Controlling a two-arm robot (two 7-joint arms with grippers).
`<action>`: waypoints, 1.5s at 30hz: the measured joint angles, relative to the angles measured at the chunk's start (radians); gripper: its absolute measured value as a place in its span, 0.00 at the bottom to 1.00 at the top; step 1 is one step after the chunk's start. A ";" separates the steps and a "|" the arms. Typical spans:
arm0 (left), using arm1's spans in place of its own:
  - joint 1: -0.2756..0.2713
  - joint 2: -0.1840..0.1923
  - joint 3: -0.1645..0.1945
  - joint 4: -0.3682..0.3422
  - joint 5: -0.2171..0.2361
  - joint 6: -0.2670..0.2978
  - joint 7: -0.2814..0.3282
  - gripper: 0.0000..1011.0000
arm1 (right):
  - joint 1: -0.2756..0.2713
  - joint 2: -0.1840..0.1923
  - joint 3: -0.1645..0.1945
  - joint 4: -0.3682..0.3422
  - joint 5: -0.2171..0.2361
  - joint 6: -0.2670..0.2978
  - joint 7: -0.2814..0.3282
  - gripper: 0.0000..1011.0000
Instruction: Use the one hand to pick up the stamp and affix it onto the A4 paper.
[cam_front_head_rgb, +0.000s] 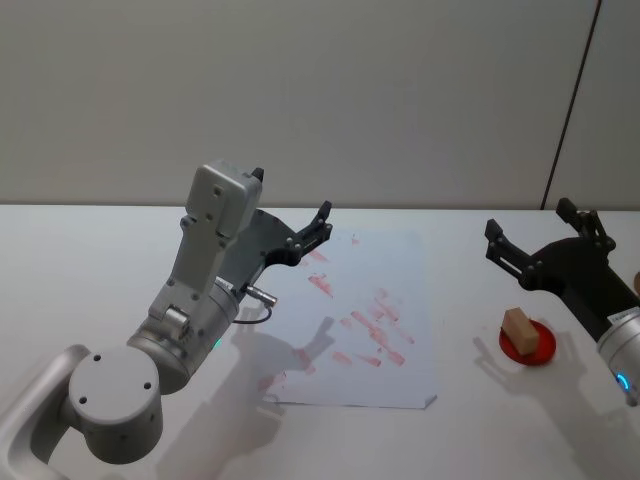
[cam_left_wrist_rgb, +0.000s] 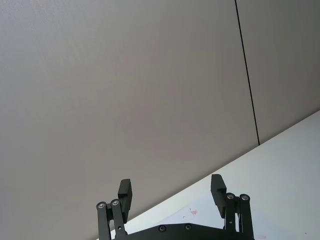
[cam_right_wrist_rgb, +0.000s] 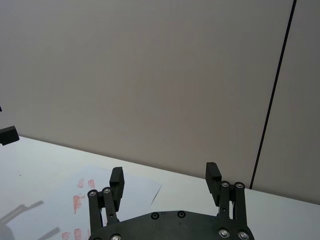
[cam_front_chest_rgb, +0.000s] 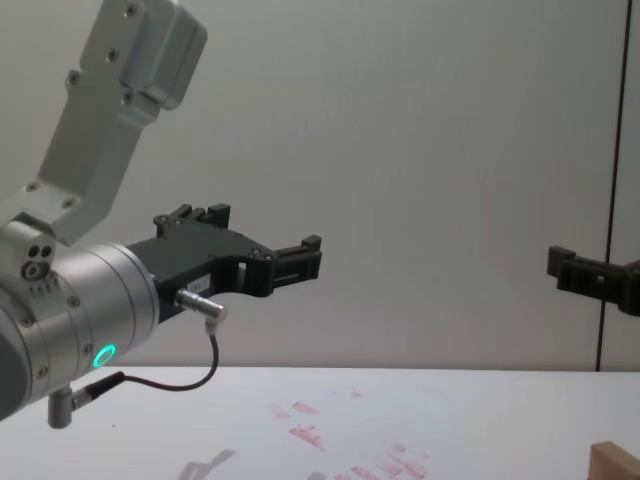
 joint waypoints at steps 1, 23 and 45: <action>0.000 0.000 0.000 0.000 0.000 0.000 0.000 0.99 | 0.000 0.000 0.000 0.000 0.000 0.000 0.000 0.99; 0.000 0.000 0.000 0.000 0.000 0.000 0.000 0.99 | -0.010 0.011 0.007 -0.014 0.002 0.004 -0.001 0.99; 0.000 0.000 0.000 0.000 0.000 0.000 0.000 0.99 | -0.122 0.089 0.040 -0.108 0.004 0.155 -0.063 0.99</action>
